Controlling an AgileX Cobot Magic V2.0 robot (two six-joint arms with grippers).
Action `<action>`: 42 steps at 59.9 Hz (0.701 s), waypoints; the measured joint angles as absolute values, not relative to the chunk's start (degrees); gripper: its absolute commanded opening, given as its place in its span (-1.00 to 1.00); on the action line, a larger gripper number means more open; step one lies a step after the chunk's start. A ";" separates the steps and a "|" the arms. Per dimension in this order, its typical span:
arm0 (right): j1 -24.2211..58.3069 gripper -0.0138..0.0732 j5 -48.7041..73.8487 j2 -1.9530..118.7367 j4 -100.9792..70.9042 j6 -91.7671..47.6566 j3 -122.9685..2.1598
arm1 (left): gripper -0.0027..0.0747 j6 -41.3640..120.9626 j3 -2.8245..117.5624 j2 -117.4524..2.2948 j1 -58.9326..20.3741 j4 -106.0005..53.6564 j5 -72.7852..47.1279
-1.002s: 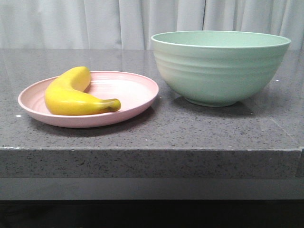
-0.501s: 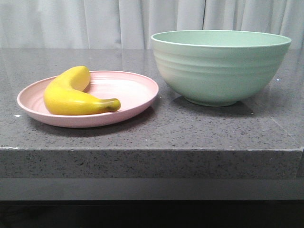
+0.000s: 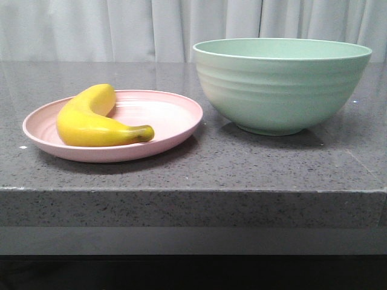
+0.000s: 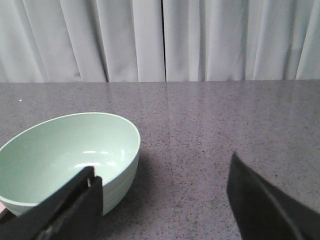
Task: Transfer banana from pink plate to green bowl
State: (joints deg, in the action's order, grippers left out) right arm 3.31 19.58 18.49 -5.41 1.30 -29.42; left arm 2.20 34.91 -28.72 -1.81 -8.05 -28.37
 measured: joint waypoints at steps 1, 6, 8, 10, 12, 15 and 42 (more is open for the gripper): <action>3.31 0.56 19.59 18.49 -5.41 1.30 -29.42 | 0.72 2.20 35.52 -29.45 -1.81 -7.99 -29.31; 3.31 0.56 19.67 18.49 -5.41 1.30 -29.42 | 0.72 2.20 38.25 -32.94 -1.81 -8.34 -33.20; 3.31 0.56 19.67 18.49 -5.41 1.30 -29.42 | 0.72 2.20 39.40 -34.56 -1.81 -8.77 -34.60; 3.31 0.56 19.67 18.49 -5.41 1.30 -29.42 | 0.72 2.59 40.58 -36.26 -1.81 -9.42 -35.88; 3.31 0.56 19.67 18.49 -5.41 1.30 -29.42 | 0.72 3.01 41.53 -38.03 -1.81 -10.14 -36.97; 3.31 0.56 19.67 18.49 -5.41 1.30 -29.42 | 0.72 4.27 43.42 -40.94 -1.81 -12.03 -38.37; 3.31 0.56 19.67 18.49 -5.41 1.30 -29.42 | 0.72 1.21 57.32 -67.75 -15.25 -12.71 -44.42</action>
State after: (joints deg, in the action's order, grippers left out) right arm 3.31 19.67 18.49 -5.41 1.30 -29.42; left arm 1.21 57.32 -67.75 -15.25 -12.71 -44.42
